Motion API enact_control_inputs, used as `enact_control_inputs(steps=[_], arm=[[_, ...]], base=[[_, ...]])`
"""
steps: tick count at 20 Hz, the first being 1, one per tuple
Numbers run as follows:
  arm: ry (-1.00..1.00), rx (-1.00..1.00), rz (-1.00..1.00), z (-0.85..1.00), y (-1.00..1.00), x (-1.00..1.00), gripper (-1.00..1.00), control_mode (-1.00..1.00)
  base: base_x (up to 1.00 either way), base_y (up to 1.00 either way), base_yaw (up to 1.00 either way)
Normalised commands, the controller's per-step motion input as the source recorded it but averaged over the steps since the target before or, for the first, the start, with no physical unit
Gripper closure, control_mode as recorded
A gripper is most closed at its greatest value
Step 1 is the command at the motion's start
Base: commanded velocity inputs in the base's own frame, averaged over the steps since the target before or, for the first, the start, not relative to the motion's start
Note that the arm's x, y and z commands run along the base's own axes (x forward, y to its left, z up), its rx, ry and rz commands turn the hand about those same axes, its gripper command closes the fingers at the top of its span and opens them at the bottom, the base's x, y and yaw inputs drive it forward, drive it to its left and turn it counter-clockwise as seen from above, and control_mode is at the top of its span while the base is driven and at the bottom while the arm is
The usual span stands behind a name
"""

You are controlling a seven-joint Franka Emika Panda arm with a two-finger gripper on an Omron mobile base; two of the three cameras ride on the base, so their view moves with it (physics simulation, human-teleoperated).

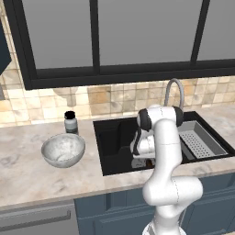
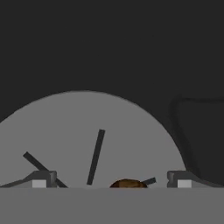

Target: Pick the sweet potato from the sink and place it in the bowl. Then pick the bowl and place it in the microwave. Then close the microwave door and press the start button.

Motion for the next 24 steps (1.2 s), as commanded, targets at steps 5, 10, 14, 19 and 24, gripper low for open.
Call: enact_control_inputs(steps=[5, 10, 14, 19, 24], arm=[[0.00, 0.00, 0.00, -0.25, 0.00, -0.44, -1.00, -1.00], [0.00, 0.00, 0.00, -0.24, 0.00, -0.27, -1.00, -1.00], [0.00, 0.00, 0.00, -0.20, 0.00, -0.13, -1.00, -1.00], [0.00, 0.00, 0.00, -0.18, 0.00, -0.28, -1.00, -1.00], [0.00, 0.00, 0.00, -0.12, 0.00, -0.34, -1.00, -1.00]], base=[[0.00, 0.00, 0.00], [0.00, 0.00, 0.00], [0.00, 0.00, 0.00], [0.00, 0.00, 0.00], [0.00, 0.00, 0.00]])
